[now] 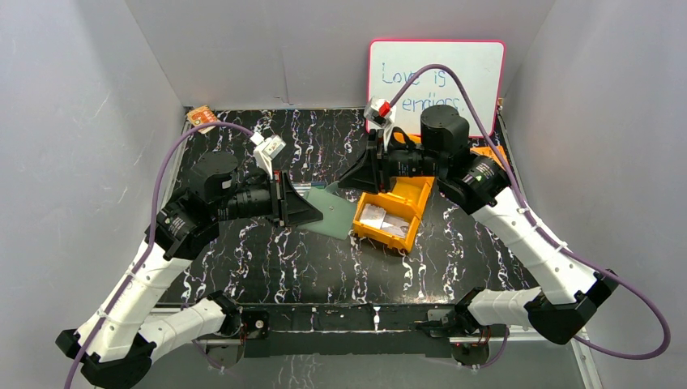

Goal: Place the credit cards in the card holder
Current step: Close the card holder.

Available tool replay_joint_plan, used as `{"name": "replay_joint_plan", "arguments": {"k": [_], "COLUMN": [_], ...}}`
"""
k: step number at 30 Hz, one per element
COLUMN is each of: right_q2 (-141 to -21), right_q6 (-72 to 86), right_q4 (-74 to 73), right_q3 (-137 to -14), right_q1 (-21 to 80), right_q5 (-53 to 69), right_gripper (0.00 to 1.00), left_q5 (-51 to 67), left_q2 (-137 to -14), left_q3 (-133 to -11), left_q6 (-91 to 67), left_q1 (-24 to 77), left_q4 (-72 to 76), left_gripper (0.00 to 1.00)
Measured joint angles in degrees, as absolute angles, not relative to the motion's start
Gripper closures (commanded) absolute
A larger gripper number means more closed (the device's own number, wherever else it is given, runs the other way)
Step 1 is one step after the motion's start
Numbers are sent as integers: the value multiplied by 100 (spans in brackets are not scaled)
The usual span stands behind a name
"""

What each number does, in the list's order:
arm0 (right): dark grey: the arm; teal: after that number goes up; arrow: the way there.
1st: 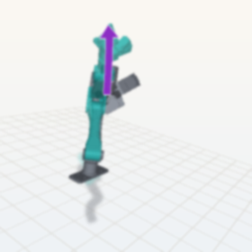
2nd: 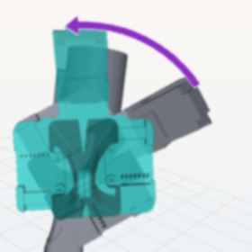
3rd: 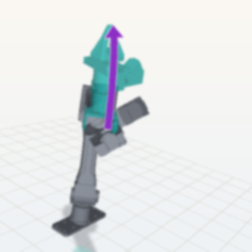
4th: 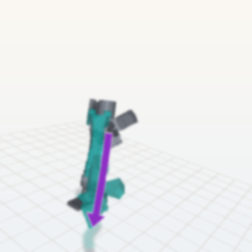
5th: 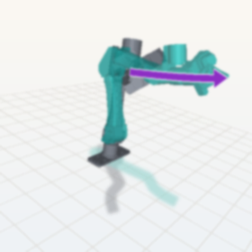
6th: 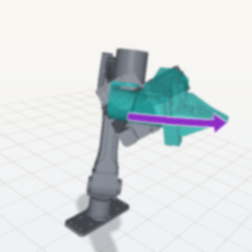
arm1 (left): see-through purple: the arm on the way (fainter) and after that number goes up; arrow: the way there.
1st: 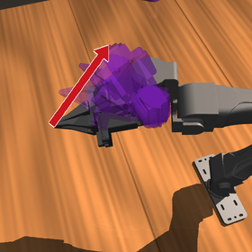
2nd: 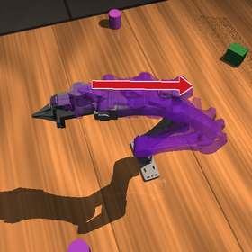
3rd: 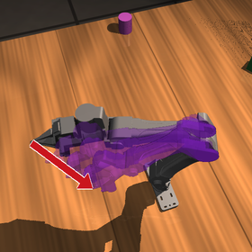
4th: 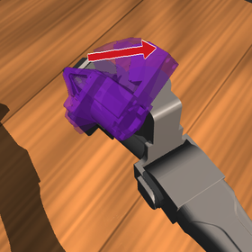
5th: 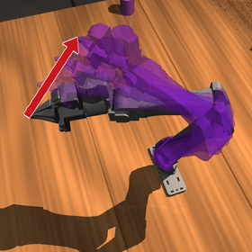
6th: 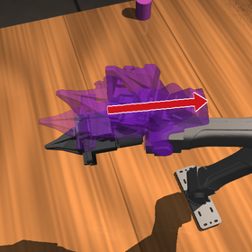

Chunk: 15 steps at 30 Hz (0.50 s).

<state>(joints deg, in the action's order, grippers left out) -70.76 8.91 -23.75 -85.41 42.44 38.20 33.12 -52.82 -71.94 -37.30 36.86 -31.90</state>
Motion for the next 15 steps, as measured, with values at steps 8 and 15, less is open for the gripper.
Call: {"name": "replay_joint_plan", "arguments": {"k": [8, 15], "right_q2": [-7074, -7074], "right_q6": [908, 878], "right_q4": [-2355, -2412], "right_q3": [-8538, -8538], "right_q1": [4244, 4244], "right_q5": [3913, 3898], "right_gripper": [100, 100], "left_q5": [3312, 3192], "left_q2": [-5282, -5284], "left_q3": [-7194, -7194], "left_q6": [-3730, -3728], "left_q1": [3686, 3686], "left_q4": [-3179, -3197], "left_gripper": [100, 100]}}
